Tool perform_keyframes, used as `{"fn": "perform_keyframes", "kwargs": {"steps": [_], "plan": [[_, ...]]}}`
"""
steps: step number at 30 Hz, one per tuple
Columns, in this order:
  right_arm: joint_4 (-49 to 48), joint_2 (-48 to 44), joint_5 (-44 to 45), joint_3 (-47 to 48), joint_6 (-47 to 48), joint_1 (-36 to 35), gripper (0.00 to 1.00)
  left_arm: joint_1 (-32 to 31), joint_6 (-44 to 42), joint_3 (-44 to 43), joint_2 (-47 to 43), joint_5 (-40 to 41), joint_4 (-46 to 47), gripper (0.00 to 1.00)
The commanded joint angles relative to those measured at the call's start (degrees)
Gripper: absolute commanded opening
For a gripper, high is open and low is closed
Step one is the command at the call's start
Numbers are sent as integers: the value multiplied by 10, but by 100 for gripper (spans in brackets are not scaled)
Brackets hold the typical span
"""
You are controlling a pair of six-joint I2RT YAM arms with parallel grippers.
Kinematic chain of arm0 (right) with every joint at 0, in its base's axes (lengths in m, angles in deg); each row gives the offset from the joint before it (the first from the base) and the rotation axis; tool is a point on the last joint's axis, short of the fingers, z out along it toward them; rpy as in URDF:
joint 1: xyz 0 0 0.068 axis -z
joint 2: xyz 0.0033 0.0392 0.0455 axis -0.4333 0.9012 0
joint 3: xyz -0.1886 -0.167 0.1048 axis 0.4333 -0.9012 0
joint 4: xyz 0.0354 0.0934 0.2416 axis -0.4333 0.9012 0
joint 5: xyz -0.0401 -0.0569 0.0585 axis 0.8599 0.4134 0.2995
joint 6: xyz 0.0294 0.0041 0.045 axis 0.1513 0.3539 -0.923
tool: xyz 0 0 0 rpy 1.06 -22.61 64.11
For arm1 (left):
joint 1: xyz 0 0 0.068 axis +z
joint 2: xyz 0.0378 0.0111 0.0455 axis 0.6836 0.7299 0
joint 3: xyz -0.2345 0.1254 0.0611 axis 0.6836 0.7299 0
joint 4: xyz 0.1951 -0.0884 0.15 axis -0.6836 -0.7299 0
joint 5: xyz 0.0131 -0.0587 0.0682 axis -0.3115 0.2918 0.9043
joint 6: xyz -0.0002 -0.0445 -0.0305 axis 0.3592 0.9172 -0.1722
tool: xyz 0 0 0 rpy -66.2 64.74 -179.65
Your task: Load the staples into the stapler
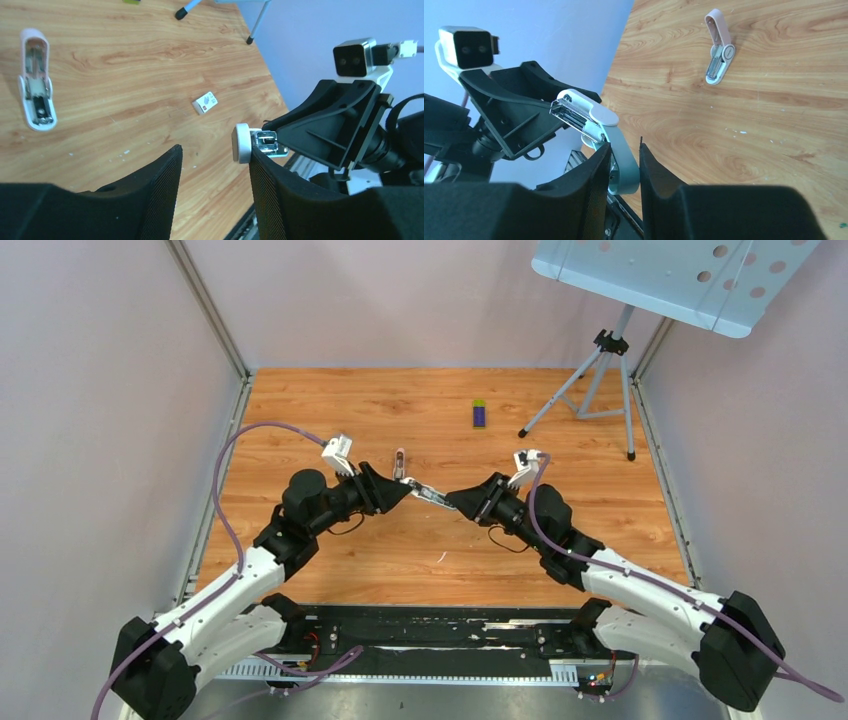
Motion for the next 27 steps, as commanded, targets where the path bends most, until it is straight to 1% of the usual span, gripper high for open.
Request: {"fn": "perform_keyframes", "kwargs": {"steps": [1,4,7,10,12,15,17,22,27], "plan": [[72,-20,-32,-1,59,29,12,2,-110,-23,-27,-4,-5,54],[128,-31,-46,12,101,47,12,-4,-194,-37,-39,-3,-11,54],[147,-47,-64,11,119,64,12,-11,-267,-55,-42,5,-14,56],[174,-56,-87,21,147,73,12,-19,-364,-76,-32,-38,-22,57],[203,-57,-100,36,171,74,11,-37,-449,-97,-22,-63,-52,58],[232,-56,-131,56,196,75,11,-83,-587,-122,-1,-63,-113,60],[239,-56,-151,63,205,75,11,-100,-646,-135,17,-61,-146,62],[245,-57,-179,72,210,76,11,-124,-725,-143,45,-77,-178,64],[243,-57,-187,75,206,75,11,-140,-755,-145,61,-99,-202,68]]}}
